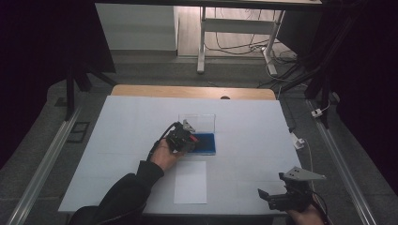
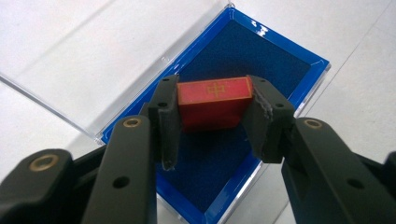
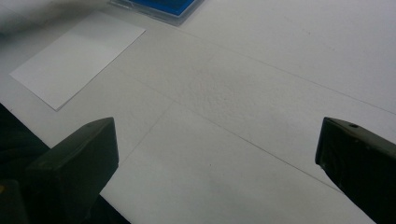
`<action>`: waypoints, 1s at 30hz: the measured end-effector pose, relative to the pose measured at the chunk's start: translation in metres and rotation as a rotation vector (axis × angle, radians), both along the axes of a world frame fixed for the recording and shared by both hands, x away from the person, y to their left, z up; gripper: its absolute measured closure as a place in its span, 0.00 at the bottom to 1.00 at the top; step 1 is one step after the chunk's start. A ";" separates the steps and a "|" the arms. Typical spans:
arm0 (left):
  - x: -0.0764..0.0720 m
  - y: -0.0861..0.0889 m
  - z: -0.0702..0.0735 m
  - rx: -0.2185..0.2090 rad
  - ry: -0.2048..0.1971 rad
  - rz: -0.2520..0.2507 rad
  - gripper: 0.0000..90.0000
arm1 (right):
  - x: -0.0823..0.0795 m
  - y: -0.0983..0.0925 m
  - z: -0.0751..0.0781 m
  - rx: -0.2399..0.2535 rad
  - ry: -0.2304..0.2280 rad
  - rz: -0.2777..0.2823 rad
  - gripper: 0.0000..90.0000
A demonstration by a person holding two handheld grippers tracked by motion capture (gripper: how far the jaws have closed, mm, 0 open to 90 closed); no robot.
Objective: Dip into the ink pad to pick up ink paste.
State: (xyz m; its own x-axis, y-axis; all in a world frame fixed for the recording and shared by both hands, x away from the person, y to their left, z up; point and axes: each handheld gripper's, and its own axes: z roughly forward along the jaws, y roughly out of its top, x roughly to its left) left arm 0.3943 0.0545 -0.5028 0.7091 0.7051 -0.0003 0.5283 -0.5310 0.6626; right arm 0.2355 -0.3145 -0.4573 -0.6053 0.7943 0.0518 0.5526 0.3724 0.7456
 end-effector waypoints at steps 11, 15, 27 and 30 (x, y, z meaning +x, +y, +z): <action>0.002 -0.003 0.002 0.018 0.015 0.004 0.65 | 0.000 0.000 0.000 -0.004 0.007 0.000 0.00; 0.002 -0.002 0.002 0.008 0.019 0.011 0.65 | 0.001 0.001 0.000 -0.008 0.007 0.003 0.00; 0.004 0.001 0.004 -0.017 0.043 0.021 0.65 | 0.000 0.000 0.000 -0.004 0.006 0.001 0.00; 0.005 0.001 0.006 -0.012 0.040 0.035 0.64 | 0.000 0.000 0.000 -0.005 0.005 0.002 0.00</action>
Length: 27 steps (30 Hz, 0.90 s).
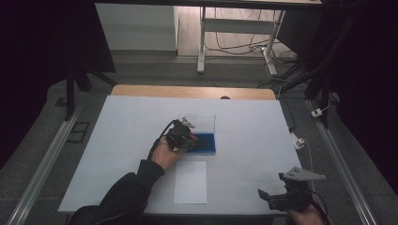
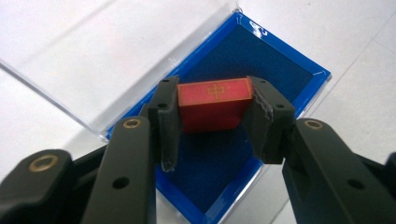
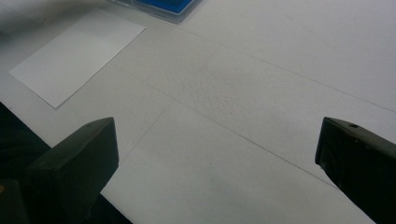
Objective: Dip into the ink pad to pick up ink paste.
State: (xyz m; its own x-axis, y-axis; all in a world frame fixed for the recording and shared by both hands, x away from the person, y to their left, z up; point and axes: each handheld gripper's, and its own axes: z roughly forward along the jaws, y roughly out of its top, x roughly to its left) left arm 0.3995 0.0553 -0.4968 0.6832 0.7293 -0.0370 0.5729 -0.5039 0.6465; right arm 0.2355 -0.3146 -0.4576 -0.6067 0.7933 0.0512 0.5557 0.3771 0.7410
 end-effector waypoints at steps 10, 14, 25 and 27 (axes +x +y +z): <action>0.001 0.007 0.016 -0.053 -0.028 -0.026 0.64 | 0.000 0.000 0.000 -0.001 -0.001 0.001 0.00; 0.001 0.003 0.016 -0.053 -0.022 -0.042 0.64 | 0.000 0.000 0.000 -0.002 -0.001 0.001 0.00; 0.006 -0.008 0.006 -0.028 0.007 -0.066 0.64 | -0.001 0.000 0.000 -0.001 0.000 0.002 0.00; 0.006 -0.009 0.003 -0.020 0.014 -0.066 0.64 | -0.001 0.000 0.000 -0.001 -0.001 0.003 0.00</action>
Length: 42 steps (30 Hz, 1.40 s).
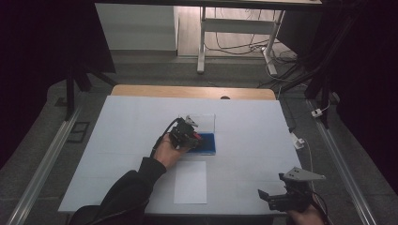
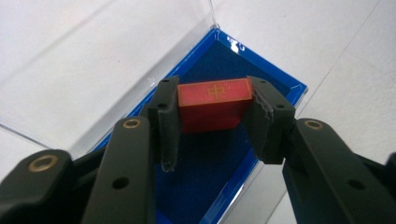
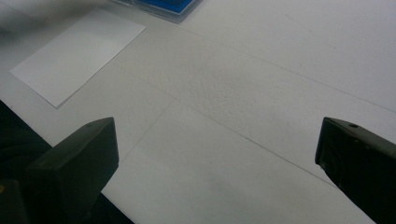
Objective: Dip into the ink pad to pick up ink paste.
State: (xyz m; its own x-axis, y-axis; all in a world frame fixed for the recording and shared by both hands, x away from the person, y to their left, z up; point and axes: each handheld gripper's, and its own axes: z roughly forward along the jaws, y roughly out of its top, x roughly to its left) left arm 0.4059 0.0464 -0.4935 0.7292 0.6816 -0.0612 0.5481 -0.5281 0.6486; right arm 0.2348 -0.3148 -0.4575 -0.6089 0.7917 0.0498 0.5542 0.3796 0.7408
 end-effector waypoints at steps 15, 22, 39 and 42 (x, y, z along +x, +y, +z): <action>-0.001 -0.004 -0.005 0.029 -0.001 0.002 0.65 | 0.000 0.001 0.000 -0.005 0.002 0.001 0.00; -0.011 -0.016 -0.004 0.113 -0.073 0.011 0.65 | 0.000 0.001 0.000 -0.012 0.005 0.006 0.00; -0.002 -0.003 -0.007 0.023 -0.007 0.005 0.65 | 0.000 0.001 0.000 -0.014 0.006 0.006 0.00; 0.000 0.001 -0.007 -0.004 0.008 -0.001 0.65 | 0.000 0.001 0.000 -0.007 0.005 0.002 0.00</action>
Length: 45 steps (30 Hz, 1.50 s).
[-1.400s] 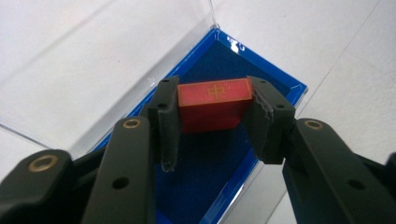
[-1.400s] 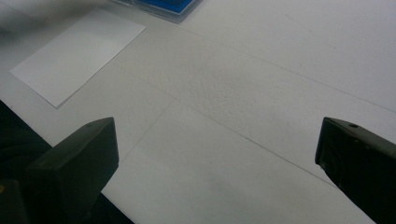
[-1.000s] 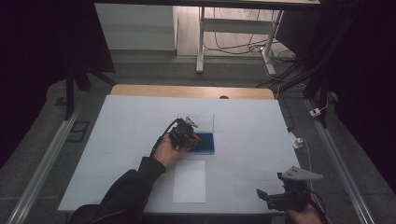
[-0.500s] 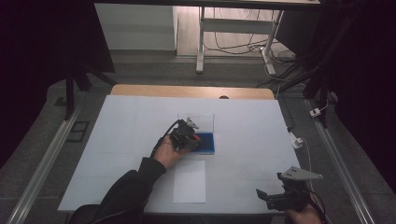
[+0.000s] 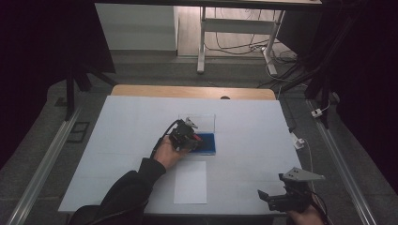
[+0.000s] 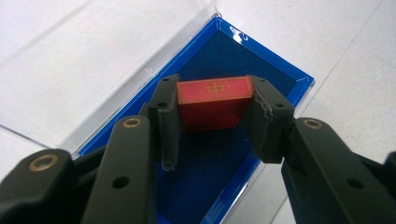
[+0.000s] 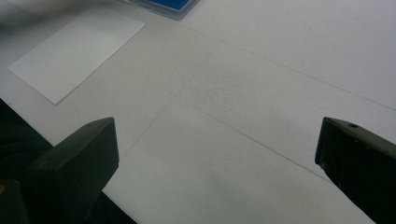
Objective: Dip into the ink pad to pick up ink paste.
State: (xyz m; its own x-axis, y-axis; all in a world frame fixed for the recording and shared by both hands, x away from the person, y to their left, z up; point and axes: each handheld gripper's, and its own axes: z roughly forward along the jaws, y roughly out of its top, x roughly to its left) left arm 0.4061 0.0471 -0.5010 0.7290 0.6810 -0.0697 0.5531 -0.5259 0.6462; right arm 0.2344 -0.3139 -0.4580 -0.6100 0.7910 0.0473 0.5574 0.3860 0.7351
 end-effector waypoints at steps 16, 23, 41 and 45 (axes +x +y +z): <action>0.002 0.003 0.003 -0.016 -0.001 -0.020 0.64 | 0.000 0.000 0.000 0.001 -0.005 0.008 0.00; -0.003 0.003 0.010 -0.023 -0.020 -0.034 0.64 | 0.000 0.000 0.000 0.000 -0.007 0.010 0.00; -0.022 0.013 0.030 -0.023 0.007 -0.060 0.64 | 0.000 0.001 0.001 0.000 -0.012 0.019 0.00; -0.032 0.016 0.036 -0.013 -0.004 -0.080 0.64 | 0.000 0.001 0.001 0.000 -0.013 0.021 0.00</action>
